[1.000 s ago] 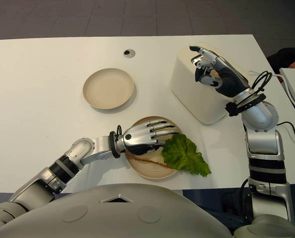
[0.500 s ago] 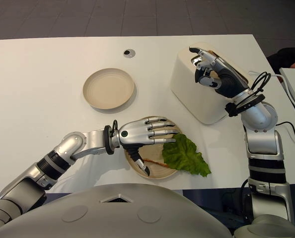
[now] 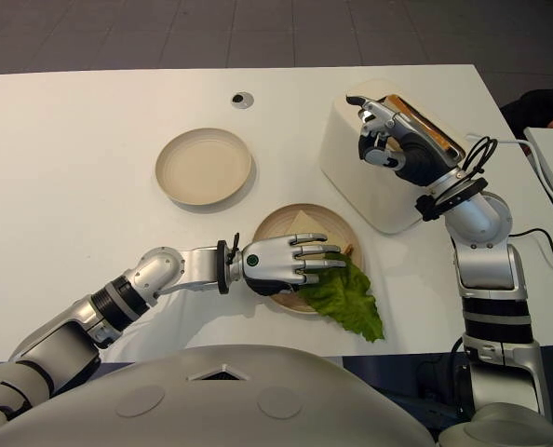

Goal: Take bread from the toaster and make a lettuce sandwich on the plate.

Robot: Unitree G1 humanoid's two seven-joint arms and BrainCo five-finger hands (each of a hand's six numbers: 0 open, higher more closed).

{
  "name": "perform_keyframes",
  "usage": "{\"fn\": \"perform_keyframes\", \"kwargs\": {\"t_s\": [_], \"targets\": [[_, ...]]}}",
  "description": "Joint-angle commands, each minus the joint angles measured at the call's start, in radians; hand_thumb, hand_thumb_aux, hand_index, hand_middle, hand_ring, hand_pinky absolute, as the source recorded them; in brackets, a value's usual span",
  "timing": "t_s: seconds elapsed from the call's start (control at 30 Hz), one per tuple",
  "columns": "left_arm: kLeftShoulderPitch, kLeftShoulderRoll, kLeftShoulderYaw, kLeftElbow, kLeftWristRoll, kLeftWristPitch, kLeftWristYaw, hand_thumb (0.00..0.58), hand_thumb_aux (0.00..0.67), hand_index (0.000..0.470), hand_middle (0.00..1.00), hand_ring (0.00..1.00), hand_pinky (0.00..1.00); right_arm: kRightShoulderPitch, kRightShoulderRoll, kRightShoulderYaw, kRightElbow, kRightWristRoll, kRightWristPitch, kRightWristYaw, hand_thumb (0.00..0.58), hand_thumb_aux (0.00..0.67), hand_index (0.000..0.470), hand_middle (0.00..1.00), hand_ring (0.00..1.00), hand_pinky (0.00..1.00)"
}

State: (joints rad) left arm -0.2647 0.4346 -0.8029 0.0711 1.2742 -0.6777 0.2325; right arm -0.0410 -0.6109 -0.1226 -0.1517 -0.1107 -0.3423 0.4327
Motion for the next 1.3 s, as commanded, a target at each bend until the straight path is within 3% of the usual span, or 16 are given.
{"fn": "perform_keyframes", "kwargs": {"t_s": [0.03,0.07,0.1,0.37,0.63,0.7,0.77,1.07,1.27,1.3], "targets": [[-0.005,0.024,0.004,0.008,-0.017,0.003,-0.015,0.466,0.373,0.262,0.0,0.0,0.0,0.03,-0.022,0.028,-0.017,-0.012,-0.015,0.035,0.0,0.0,0.0,0.62,0.62,0.62],[0.0,0.029,0.007,0.005,-0.025,0.002,-0.019,0.14,0.087,0.061,0.0,0.0,0.0,0.046,-0.035,0.036,-0.022,-0.016,-0.025,0.052,0.0,0.0,0.0,0.62,0.62,0.62],[0.006,0.037,0.014,-0.002,-0.04,0.001,-0.021,0.0,0.0,0.0,0.0,0.0,0.0,0.072,-0.056,0.046,-0.022,-0.027,-0.041,0.075,0.0,0.0,0.0,0.62,0.62,0.62],[0.044,0.103,0.103,-0.044,-0.122,0.023,-0.027,0.0,0.0,0.0,0.0,0.0,0.0,0.252,-0.169,0.079,-0.009,-0.154,-0.151,0.137,0.0,0.0,0.0,0.62,0.62,0.62],[0.065,0.131,0.166,-0.049,-0.155,0.04,-0.024,0.0,0.0,0.0,0.0,0.0,0.0,0.273,-0.162,0.096,0.111,-0.481,-0.29,-0.116,0.0,0.0,0.0,0.6,0.6,0.6],[0.068,0.134,0.172,-0.049,-0.157,0.041,-0.022,0.0,0.0,0.0,0.0,0.0,0.0,0.275,-0.159,0.105,0.125,-0.546,-0.333,-0.194,0.0,0.0,0.0,0.25,0.25,0.25],[0.07,0.135,0.175,-0.047,-0.158,0.04,-0.021,0.0,0.0,0.0,0.0,0.0,0.0,0.283,-0.164,0.104,0.124,-0.573,-0.369,-0.246,0.0,0.0,0.0,0.0,0.0,0.0],[0.074,0.133,0.177,-0.033,-0.157,0.045,-0.02,0.0,0.0,0.0,0.0,0.0,0.0,0.35,-0.203,0.099,0.067,-0.51,-0.497,-0.287,0.0,0.0,0.0,0.0,0.0,0.0],[0.081,0.136,0.18,-0.04,-0.164,0.047,-0.032,0.0,0.0,0.0,0.0,0.0,0.0,0.375,-0.206,0.118,0.106,-0.585,-0.534,-0.32,0.0,0.0,0.0,0.0,0.0,0.0],[0.08,0.134,0.179,-0.039,-0.164,0.047,-0.034,0.0,0.0,0.0,0.0,0.0,0.0,0.37,-0.202,0.116,0.114,-0.603,-0.534,-0.336,0.087,0.053,0.037,0.0,0.0,0.0]]}}
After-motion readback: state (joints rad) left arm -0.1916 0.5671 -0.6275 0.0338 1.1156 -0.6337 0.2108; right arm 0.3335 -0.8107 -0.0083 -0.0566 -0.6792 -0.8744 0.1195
